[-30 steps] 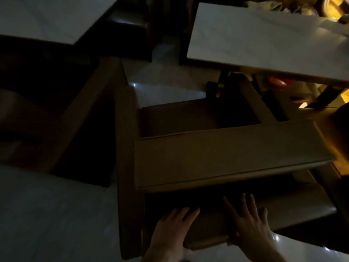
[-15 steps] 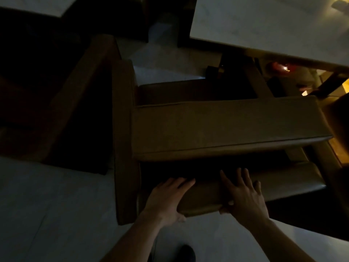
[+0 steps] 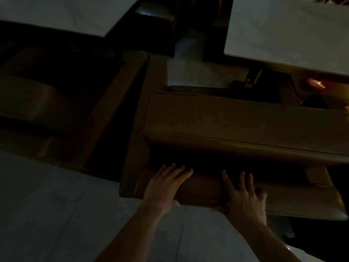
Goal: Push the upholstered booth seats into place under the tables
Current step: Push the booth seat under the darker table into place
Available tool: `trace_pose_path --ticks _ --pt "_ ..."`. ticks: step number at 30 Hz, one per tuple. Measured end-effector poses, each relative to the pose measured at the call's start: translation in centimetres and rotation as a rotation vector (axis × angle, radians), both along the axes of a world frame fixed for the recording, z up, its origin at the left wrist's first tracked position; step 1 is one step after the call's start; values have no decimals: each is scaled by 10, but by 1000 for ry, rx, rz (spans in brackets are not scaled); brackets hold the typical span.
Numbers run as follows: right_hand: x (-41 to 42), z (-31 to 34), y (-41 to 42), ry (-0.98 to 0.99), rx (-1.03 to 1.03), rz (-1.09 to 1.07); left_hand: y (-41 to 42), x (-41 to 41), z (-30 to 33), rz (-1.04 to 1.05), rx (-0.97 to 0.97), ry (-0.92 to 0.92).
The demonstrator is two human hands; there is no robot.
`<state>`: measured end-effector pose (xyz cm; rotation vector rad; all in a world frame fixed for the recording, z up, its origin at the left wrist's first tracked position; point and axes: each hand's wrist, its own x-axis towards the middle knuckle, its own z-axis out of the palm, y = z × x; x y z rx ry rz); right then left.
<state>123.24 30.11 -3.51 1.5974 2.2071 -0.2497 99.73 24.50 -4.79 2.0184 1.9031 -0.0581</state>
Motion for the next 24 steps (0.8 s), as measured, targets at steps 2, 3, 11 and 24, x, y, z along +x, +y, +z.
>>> trace_pose_path --ticks 2,3,11,24 --pt "-7 -1 1 -13 18 -2 2 -7 -1 3 7 3" --pt "-9 -2 0 -18 19 -3 3 -8 -1 6 11 8" --pt "3 20 -11 70 -88 -42 -30 -1 21 110 57 5" --pt "72 158 -66 191 80 -316 -45 27 154 93 61 -72"
